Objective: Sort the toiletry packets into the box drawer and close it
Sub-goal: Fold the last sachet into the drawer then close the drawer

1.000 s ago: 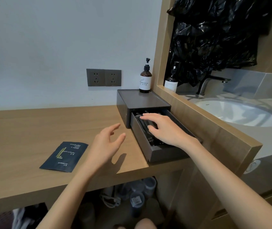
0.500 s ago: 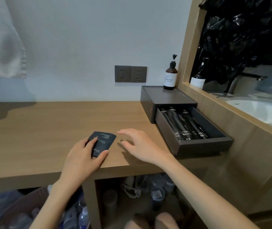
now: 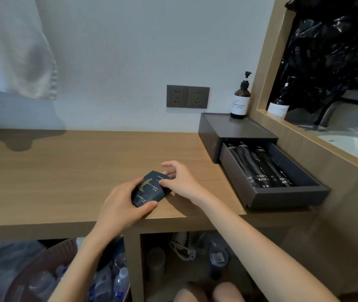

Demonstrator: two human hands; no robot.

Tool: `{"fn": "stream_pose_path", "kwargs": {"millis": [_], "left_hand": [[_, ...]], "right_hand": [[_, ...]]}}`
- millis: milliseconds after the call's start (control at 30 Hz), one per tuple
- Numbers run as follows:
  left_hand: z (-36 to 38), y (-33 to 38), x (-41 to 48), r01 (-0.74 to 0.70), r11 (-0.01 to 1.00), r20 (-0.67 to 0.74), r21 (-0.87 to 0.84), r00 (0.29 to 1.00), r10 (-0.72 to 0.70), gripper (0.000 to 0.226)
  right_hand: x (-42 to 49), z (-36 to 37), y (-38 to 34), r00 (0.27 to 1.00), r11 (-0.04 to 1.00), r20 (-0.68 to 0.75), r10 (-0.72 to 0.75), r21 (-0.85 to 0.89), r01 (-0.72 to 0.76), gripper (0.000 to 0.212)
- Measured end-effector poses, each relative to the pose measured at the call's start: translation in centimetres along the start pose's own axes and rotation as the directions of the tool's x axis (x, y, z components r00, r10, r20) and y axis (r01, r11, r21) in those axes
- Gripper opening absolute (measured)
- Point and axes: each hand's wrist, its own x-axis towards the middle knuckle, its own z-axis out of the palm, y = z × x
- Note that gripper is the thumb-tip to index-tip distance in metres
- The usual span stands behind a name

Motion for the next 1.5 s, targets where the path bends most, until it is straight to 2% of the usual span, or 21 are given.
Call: {"fn": "stream_pose_path", "kwargs": {"millis": [100, 167, 233, 333, 433, 533, 633, 833, 1000, 1067, 1233, 1367, 1433, 1500], "left_hand": [[-0.1, 0.3, -0.2, -0.016, 0.998, 0.013, -0.062, 1.000, 0.017, 0.098], [-0.2, 0.8, -0.3, -0.039, 0.984, -0.010, -0.174, 0.999, 0.038, 0.093], [-0.6, 1.3, -0.3, -0.051, 0.955, -0.035, -0.292, 0.998, 0.043, 0.088], [-1.2, 2.5, 0.3, -0.064, 0.922, -0.099, -0.382, 0.995, 0.028, 0.078], [-1.8, 4.6, 1.1, -0.068, 0.862, -0.117, -0.502, 0.993, 0.011, 0.051], [-2.1, 7.4, 1.6, -0.061, 0.781, -0.024, -0.622, 0.998, 0.059, 0.030], [-1.6, 10.3, 2.1, -0.042, 0.739, 0.050, -0.672, 0.993, 0.103, 0.025], [0.1, 14.6, 3.9, -0.052, 0.703, 0.093, -0.709, 0.982, 0.166, 0.023], [2.0, 17.4, 5.8, -0.047, 0.706, 0.121, -0.706, 0.975, 0.187, 0.019], [2.9, 18.6, 6.9, -0.046, 0.732, 0.131, -0.680, 0.974, 0.184, 0.017], [6.0, 21.9, 9.2, -0.005, 0.803, 0.225, -0.597, 0.959, 0.173, 0.035], [8.9, 24.2, 10.0, 0.028, 0.848, 0.308, -0.530, 0.938, 0.161, 0.059], [10.3, 24.7, 10.2, -0.010, 0.873, 0.327, -0.487, 0.925, 0.192, 0.084], [11.6, 25.1, 10.3, -0.046, 0.888, 0.351, -0.457, 0.908, 0.227, 0.096]], "right_hand": [[-0.1, -0.8, -0.3, 0.997, 0.985, -0.048, 0.060, 0.165, -0.052, 0.048], [-0.4, -1.4, -0.7, 0.996, 0.969, -0.063, 0.067, 0.241, -0.050, 0.045], [-1.0, -2.5, -1.5, 0.995, 0.959, -0.093, 0.042, 0.283, -0.014, 0.043], [-2.1, -5.1, -2.8, 0.992, 0.950, -0.119, -0.041, 0.304, 0.075, 0.039], [-3.4, -8.0, -4.0, 0.984, 0.961, -0.142, -0.112, 0.238, 0.144, 0.035], [-4.6, -10.7, -4.7, 0.970, 0.962, -0.183, -0.158, 0.192, 0.193, 0.030], [-5.8, -13.1, -4.7, 0.951, 0.962, -0.246, -0.184, 0.155, 0.227, 0.029], [-8.6, -17.7, -2.8, 0.885, 0.956, -0.405, -0.231, 0.076, 0.284, 0.023], [-12.1, -20.7, 0.9, 0.823, 0.969, -0.515, -0.238, -0.182, 0.166, 0.023], [-13.6, -21.2, 2.8, 0.832, 0.945, -0.503, -0.234, -0.317, 0.074, 0.023], [-15.3, -21.5, 6.4, 0.928, 0.873, -0.342, -0.148, -0.486, -0.040, 0.020], [-15.3, -21.6, 7.5, 0.910, 0.863, -0.379, -0.171, -0.503, -0.046, 0.009], [-15.4, -21.8, 7.8, 0.903, 0.870, -0.392, -0.178, -0.492, -0.042, 0.009], [-15.6, -22.1, 8.0, 0.905, 0.879, -0.387, -0.175, -0.475, -0.033, 0.011]]}}
